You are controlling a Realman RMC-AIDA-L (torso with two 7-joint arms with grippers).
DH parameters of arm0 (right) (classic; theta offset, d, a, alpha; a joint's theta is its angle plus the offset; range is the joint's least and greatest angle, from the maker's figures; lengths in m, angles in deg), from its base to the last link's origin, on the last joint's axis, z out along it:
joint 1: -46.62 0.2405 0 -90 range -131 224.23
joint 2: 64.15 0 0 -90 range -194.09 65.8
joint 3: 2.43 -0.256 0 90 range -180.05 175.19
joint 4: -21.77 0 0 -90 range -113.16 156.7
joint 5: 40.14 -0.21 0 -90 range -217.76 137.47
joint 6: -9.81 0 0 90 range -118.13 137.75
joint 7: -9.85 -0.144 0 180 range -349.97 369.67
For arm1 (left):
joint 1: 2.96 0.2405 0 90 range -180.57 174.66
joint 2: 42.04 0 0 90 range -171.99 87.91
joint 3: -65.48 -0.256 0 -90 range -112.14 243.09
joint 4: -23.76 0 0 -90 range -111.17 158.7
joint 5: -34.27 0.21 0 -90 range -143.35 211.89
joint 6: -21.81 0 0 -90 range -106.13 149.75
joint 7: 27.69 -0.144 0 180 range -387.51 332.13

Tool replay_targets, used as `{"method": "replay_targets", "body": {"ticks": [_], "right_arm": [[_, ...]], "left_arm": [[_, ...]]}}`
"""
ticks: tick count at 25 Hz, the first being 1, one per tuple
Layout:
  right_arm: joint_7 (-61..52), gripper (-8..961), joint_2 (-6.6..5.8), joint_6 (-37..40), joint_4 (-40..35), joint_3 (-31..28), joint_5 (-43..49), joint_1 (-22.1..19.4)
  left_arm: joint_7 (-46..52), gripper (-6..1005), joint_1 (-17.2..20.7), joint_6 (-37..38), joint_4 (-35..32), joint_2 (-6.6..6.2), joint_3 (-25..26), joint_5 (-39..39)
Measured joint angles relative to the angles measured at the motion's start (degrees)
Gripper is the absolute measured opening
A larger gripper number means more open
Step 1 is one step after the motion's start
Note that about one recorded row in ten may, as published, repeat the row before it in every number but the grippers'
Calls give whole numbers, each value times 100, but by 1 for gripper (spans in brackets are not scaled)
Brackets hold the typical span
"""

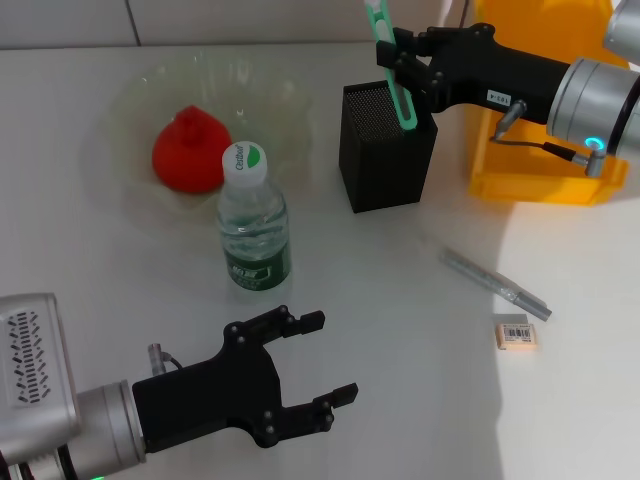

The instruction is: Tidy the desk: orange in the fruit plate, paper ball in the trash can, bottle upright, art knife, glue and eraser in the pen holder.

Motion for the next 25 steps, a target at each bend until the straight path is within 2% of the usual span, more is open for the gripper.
{"method": "replay_targets", "body": {"ticks": [7, 16, 22, 25], "right_arm": [[110, 182, -1, 3, 3, 35, -4, -32], [-23, 184, -28, 260, -280, -17, -3, -339], [-277, 339, -28, 308, -683, -14, 19, -610], [-981, 459, -40, 413, -1280, -6, 327, -860]], "left_arm": [[-3, 788, 4, 8, 2, 1, 1, 0], [14, 781, 3, 100, 2, -6, 1, 0], [45, 785, 3, 110, 2, -8, 2, 0], [75, 787, -1, 178, 2, -14, -17, 0]]}}
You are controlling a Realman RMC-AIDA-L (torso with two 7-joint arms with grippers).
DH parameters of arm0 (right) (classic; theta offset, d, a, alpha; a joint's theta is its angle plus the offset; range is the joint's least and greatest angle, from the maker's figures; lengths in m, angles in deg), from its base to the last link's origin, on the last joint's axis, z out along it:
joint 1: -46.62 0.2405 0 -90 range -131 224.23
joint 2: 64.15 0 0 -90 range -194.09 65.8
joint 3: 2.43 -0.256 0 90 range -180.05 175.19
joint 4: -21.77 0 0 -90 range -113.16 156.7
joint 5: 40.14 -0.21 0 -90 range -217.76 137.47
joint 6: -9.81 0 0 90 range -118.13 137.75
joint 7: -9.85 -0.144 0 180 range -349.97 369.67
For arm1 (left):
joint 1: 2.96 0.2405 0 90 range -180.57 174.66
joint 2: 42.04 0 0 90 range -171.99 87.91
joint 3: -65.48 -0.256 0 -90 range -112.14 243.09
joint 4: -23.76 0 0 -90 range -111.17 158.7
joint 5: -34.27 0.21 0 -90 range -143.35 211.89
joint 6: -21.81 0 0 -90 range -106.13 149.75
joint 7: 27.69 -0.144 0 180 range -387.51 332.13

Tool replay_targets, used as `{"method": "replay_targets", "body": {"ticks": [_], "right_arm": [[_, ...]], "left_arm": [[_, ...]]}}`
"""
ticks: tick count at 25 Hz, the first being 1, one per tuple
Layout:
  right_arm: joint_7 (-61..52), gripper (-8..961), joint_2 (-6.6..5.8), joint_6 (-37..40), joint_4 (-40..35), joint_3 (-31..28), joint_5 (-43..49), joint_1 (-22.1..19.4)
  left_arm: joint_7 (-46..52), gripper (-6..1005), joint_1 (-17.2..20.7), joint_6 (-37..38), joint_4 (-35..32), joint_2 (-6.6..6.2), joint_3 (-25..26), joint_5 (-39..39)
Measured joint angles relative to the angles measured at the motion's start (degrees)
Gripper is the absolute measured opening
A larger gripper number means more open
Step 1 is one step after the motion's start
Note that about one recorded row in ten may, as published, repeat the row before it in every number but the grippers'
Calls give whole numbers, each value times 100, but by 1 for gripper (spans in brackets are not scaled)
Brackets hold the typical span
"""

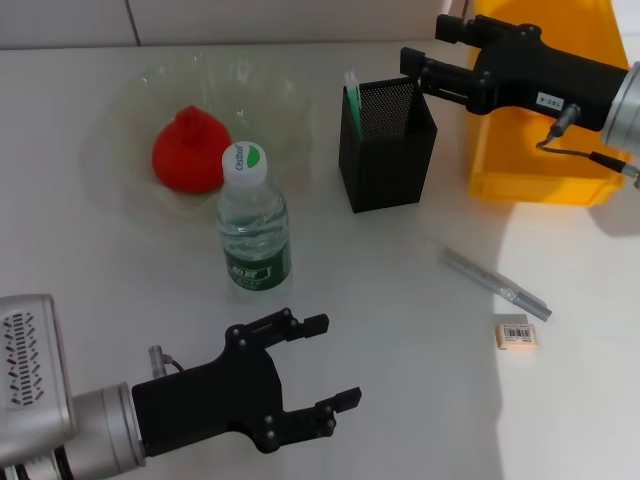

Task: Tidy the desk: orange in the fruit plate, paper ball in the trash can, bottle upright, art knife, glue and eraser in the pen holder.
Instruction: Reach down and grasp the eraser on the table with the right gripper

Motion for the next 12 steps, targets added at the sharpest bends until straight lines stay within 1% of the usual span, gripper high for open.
{"method": "replay_targets", "body": {"ticks": [1, 2, 3, 4, 5, 6, 8, 9, 10, 11, 12], "right_arm": [[-223, 506, -2, 40, -209, -4, 114, -61], [-729, 553, -6, 132, -621, -15, 468, -172], [-1817, 600, -22, 333, -1482, -36, 1307, -321], [-1817, 637, -22, 333, -1482, -36, 1307, -321], [-2918, 675, -38, 656, -2328, -67, 2308, -369], [-2918, 712, -38, 656, -2328, -67, 2308, -369], [-3905, 787, -51, 1230, -3146, -90, 3485, -282], [-4291, 805, -50, 1624, -3511, -89, 4113, -174], [-4735, 823, -41, 2368, -3925, -88, 4958, 81], [-4735, 823, -41, 2368, -3925, -88, 4958, 81], [-4886, 823, -31, 2795, -4068, -67, 5379, 255]], "left_arm": [[0, 787, 0, 0, 0, 0, 0, 0], [33, 788, -3, 29, 0, -3, 0, 0], [141, 789, -15, 91, 0, -9, 10, 0], [141, 789, -15, 91, 0, -9, 10, 0], [252, 790, -37, 128, -1, -21, 22, 0], [252, 791, -37, 128, -1, -21, 22, 0], [282, 792, -45, 129, -1, -23, 26, 0], [283, 792, -49, 129, -1, -22, 27, 0], [284, 792, -53, 129, -1, -22, 32, 0], [284, 792, -53, 129, -1, -22, 32, 0], [285, 792, -56, 128, -1, -22, 33, 0]]}}
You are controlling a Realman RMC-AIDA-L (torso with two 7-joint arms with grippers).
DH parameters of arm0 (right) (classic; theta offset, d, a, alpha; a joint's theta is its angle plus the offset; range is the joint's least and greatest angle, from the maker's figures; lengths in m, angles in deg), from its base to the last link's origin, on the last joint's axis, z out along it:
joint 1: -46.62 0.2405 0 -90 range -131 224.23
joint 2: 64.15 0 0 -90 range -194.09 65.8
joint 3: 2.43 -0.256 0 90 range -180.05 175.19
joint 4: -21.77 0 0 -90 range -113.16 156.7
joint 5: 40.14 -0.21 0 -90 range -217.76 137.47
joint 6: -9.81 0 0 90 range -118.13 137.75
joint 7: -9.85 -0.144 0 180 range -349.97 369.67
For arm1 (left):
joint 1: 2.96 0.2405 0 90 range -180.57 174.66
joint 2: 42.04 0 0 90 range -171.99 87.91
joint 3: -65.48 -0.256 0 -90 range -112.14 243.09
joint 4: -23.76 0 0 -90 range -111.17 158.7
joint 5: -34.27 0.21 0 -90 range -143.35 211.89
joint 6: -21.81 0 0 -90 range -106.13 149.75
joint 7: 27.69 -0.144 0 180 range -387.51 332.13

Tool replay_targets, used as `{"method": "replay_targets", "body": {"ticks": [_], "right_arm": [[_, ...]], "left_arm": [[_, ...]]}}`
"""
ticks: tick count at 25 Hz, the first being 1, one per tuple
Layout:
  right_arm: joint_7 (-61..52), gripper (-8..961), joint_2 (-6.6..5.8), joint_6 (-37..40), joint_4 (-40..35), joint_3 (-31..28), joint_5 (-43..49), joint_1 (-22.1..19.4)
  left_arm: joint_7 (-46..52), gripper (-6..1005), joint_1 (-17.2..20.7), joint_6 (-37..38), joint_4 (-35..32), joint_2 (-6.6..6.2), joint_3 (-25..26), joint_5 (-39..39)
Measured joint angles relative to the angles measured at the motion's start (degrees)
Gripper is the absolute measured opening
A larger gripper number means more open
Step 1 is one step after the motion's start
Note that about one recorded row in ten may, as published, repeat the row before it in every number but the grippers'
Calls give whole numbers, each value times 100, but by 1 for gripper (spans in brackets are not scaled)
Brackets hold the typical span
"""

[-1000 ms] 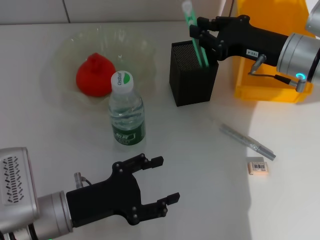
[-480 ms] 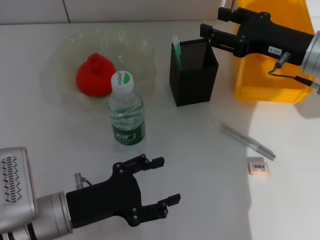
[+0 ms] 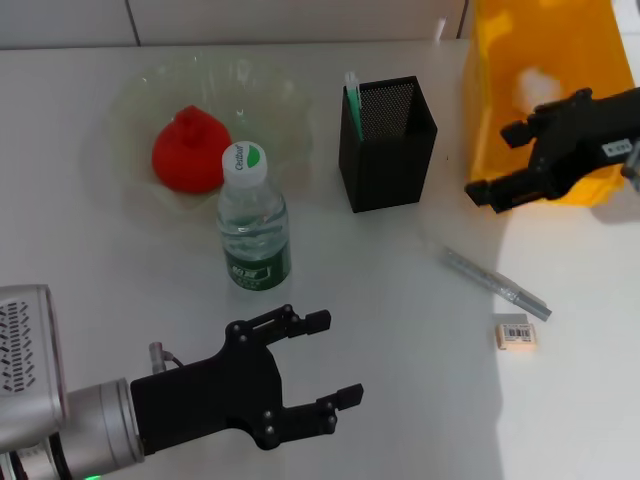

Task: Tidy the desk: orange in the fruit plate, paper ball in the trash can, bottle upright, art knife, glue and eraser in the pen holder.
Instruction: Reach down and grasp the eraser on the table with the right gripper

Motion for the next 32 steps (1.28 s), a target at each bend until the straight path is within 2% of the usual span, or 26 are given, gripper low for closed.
{"method": "replay_targets", "body": {"ticks": [1, 2, 3, 7, 8, 9, 13, 18, 32], "right_arm": [[-105, 823, 10, 695, -108, 26, 598, 300], [-105, 823, 10, 695, -108, 26, 598, 300], [-104, 823, 18, 1203, -28, 97, 990, 586], [49, 823, 19, 1544, 131, 391, 1209, 768], [337, 823, 20, 1638, 204, 683, 1330, 751], [337, 823, 20, 1638, 204, 683, 1330, 751], [917, 823, 32, 1674, 529, 1277, 1464, 638], [1254, 824, 41, 1570, 915, 1502, 1561, 650], [1418, 824, 42, 930, 1793, 1583, 1785, 880]], "left_arm": [[1, 792, -4, -1, 0, 0, 2, 0], [1, 792, -4, -1, 0, 0, 2, 0], [2, 792, -6, -9, 0, 1, 3, 0], [2, 792, -20, -37, 0, 1, 2, 0], [2, 792, -25, -40, 0, 4, 2, 0], [2, 792, -25, -40, 0, 4, 2, 0], [2, 792, -27, -49, 1, 9, 2, 0], [2, 792, -45, -60, 1, 18, 2, 0], [2, 791, -37, -62, 1, 10, 0, 0]]}}
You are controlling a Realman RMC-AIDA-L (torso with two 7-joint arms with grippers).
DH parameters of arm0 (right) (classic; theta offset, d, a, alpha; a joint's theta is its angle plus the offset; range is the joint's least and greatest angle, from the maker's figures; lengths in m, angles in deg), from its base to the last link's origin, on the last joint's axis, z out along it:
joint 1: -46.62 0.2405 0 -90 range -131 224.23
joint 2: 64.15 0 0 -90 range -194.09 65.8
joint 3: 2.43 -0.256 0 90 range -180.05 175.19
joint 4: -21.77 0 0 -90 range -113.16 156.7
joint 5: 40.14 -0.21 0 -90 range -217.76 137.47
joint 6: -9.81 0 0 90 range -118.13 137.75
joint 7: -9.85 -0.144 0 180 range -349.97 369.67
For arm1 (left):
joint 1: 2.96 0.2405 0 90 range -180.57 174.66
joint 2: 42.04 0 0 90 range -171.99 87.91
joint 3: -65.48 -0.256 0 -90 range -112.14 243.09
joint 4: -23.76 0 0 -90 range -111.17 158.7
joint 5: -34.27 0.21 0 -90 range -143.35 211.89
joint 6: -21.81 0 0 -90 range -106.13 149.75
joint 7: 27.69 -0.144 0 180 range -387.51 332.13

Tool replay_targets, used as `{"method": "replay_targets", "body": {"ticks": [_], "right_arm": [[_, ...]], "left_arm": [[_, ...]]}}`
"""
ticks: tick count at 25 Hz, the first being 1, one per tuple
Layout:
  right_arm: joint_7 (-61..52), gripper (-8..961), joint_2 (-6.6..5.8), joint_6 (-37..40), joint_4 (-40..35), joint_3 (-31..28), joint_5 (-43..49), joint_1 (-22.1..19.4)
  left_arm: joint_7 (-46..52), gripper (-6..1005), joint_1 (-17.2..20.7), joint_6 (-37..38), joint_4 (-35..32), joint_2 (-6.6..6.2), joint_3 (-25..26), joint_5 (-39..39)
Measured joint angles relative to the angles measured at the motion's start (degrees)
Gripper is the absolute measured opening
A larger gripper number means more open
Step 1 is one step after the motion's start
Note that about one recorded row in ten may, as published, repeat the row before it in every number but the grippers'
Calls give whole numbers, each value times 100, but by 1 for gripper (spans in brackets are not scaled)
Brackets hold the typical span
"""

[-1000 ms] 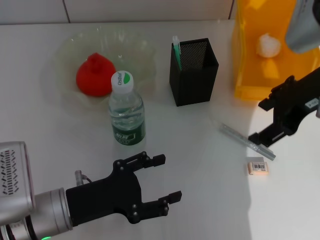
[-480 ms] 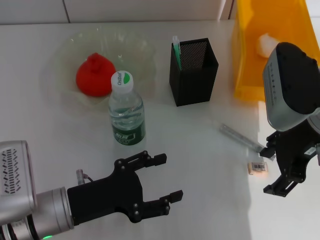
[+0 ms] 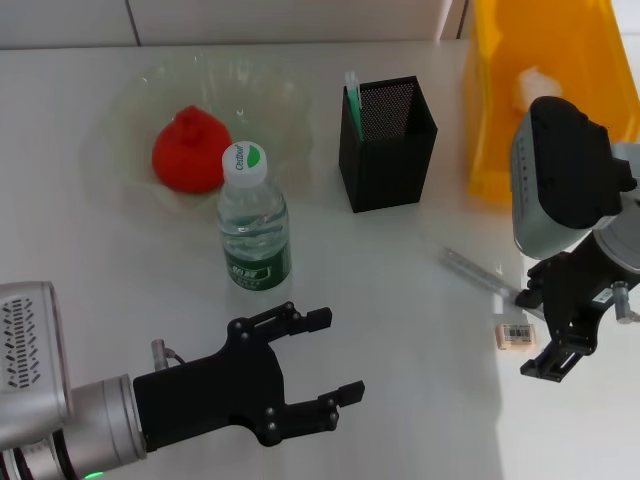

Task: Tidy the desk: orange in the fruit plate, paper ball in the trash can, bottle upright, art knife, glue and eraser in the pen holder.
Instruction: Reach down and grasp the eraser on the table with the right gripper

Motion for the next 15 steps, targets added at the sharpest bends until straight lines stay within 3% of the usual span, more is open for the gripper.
{"method": "replay_targets", "body": {"ticks": [15], "right_arm": [[-44, 707, 24, -350, 541, 17, -46, 213]], "left_arm": [[-21, 791, 0, 0, 63, 9, 2, 0]]}}
